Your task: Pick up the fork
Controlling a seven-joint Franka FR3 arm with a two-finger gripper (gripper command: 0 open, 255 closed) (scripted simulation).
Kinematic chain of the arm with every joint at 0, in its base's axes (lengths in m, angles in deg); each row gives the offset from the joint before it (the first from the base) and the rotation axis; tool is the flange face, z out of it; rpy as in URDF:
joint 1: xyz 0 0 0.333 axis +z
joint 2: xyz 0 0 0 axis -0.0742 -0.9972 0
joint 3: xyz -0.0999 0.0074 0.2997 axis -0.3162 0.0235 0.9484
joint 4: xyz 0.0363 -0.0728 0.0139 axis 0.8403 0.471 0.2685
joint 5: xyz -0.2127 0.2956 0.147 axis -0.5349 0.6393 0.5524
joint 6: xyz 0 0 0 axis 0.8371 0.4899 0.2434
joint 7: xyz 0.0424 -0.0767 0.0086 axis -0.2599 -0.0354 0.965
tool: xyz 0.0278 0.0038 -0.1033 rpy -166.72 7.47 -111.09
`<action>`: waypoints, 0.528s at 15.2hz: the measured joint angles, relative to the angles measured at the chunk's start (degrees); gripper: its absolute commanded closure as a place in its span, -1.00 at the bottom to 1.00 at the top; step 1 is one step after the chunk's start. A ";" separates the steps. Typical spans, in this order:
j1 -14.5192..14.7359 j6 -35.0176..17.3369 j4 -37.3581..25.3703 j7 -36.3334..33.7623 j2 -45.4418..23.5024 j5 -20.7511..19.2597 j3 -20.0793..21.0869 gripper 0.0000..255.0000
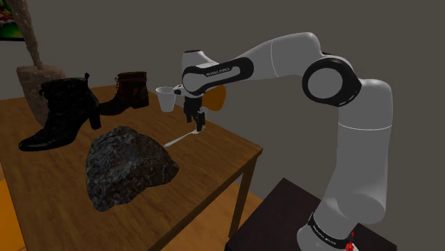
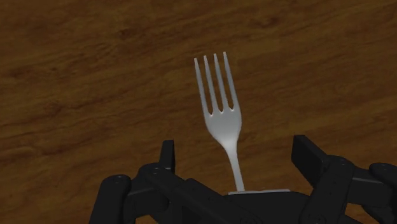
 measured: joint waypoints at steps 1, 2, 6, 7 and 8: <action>-0.01 -0.65 0.41 0.04 -0.22 -0.01 0.01 -1.00; -0.05 -1.20 0.69 0.10 -0.48 -0.02 0.00 -1.00; -0.03 -3.49 2.06 -0.06 -1.42 -0.08 0.02 1.00; -0.03 -3.63 2.16 -0.06 -1.43 -0.08 0.02 1.00; 0.04 -3.05 2.11 -0.06 -1.13 -0.03 0.10 1.00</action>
